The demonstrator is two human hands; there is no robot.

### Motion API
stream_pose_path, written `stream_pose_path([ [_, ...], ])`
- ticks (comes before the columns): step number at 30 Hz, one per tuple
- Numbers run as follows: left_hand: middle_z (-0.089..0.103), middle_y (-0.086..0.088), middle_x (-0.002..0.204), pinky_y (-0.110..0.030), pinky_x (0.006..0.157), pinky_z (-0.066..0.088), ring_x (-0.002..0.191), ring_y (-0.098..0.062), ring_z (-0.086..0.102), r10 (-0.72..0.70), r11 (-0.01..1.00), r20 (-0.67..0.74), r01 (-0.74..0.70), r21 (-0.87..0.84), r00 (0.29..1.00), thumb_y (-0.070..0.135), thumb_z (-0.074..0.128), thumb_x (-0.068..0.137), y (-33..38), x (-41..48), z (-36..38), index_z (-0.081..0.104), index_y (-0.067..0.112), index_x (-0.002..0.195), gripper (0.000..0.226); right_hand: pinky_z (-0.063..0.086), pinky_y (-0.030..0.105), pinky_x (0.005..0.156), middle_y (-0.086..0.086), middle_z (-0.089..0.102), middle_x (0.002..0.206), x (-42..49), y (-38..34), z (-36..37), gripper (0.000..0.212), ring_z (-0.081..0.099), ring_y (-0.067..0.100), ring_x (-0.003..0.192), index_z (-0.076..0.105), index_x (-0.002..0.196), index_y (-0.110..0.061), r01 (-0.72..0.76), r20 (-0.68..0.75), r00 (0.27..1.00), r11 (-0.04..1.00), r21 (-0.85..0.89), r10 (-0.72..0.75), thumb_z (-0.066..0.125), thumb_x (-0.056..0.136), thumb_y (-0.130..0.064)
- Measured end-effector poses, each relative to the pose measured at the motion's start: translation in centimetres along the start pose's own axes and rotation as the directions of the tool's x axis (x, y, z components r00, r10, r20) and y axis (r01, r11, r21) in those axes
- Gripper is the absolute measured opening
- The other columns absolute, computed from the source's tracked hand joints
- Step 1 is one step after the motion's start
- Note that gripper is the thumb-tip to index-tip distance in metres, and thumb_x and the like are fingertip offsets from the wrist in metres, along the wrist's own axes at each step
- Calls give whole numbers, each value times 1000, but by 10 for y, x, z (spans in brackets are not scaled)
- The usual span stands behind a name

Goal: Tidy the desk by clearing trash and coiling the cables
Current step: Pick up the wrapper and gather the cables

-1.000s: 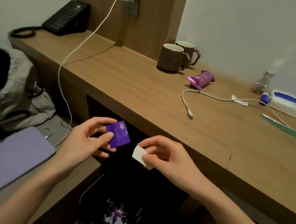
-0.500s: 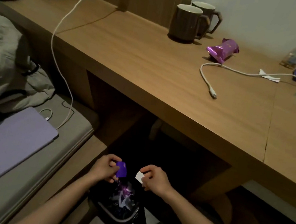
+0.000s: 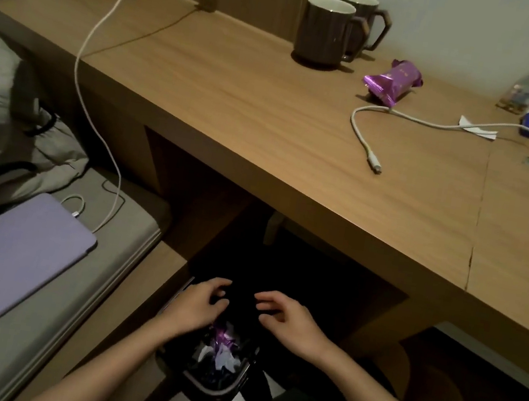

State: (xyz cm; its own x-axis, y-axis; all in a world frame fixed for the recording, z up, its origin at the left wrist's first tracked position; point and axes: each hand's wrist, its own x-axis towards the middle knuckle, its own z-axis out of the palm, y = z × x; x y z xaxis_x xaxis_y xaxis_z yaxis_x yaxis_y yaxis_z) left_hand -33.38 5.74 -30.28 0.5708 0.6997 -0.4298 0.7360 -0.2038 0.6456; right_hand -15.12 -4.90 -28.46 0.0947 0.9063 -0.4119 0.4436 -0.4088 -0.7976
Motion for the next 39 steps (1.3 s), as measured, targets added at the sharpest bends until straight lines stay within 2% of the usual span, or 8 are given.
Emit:
stream_pose_path([
  [6, 63, 24, 103, -23, 85, 53, 95, 10, 59, 292, 949, -236, -312, -51, 927, 28, 56, 91, 71, -49, -36, 54, 38, 123, 34, 52, 21, 87, -11, 68, 112, -88, -68, -57, 32, 62, -1, 104, 58, 123, -32, 287, -135, 951, 957, 41, -279, 56, 94, -17],
  [11, 69, 18, 99, -23, 85, 52, 96, 3, 63, 440, 852, -375, -511, -112, 816, 23, 60, 89, 147, -95, -72, 61, 38, 116, 31, 56, 29, 61, -9, 70, 106, -155, -113, -106, 31, 67, 14, 85, 62, 117, -31, 434, -287, 870, 899, 63, -400, 54, 94, -11],
  [17, 71, 12, 97, -17, 77, 52, 90, -4, 65, 563, 740, -454, -666, -97, 691, 22, 60, 88, 234, -120, -93, 63, 36, 112, 28, 57, 29, 61, -9, 70, 103, -204, -123, -164, 29, 67, 16, 82, 63, 116, -28, 522, -491, 705, 843, -130, -512, 56, 92, -13],
  [22, 68, 14, 102, -26, 79, 54, 94, -5, 63, 647, 675, -435, -736, -55, 626, 22, 59, 89, 294, -88, -92, 62, 32, 115, 28, 57, 25, 65, -14, 69, 103, -225, -106, -215, 30, 67, 11, 83, 61, 117, -29, 464, -629, 595, 853, -240, -501, 58, 90, -16],
  [27, 58, 13, 122, -30, 92, 49, 110, -2, 54, 706, 650, -413, -758, 53, 576, 24, 56, 92, 341, -31, -76, 57, 30, 123, 32, 56, 24, 68, -14, 70, 100, -242, -70, -259, 30, 66, 9, 84, 62, 115, -29, 339, -765, 487, 899, -279, -421, 58, 91, -12],
  [33, 51, -2, 136, -34, 105, 36, 126, -18, 46, 667, 732, -397, -656, 187, 631, 20, 51, 94, 375, 50, -56, 49, 17, 133, 40, 48, 18, 65, -14, 64, 104, -255, -8, -308, 24, 59, 3, 88, 62, 113, -27, 40, -932, 280, 972, -230, -232, 56, 93, -16],
  [36, 48, -9, 141, -35, 107, 32, 130, -23, 43, 614, 781, -394, -598, 178, 684, 16, 45, 96, 388, 81, -51, 45, 10, 137, 41, 55, 37, 78, -7, 64, 106, -260, 28, -336, 23, 60, 13, 90, 61, 113, -24, -87, -977, 176, 987, -138, -121, 58, 91, -17],
  [39, 50, -12, 139, -36, 108, 32, 129, -25, 45, 586, 795, -425, -591, 136, 690, 11, 40, 97, 395, 105, -46, 47, 6, 135, 39, 53, 45, 86, -2, 65, 113, -260, 53, -360, 24, 61, 17, 93, 61, 114, -21, -187, -986, 168, 982, -38, -6, 58, 90, -19],
])
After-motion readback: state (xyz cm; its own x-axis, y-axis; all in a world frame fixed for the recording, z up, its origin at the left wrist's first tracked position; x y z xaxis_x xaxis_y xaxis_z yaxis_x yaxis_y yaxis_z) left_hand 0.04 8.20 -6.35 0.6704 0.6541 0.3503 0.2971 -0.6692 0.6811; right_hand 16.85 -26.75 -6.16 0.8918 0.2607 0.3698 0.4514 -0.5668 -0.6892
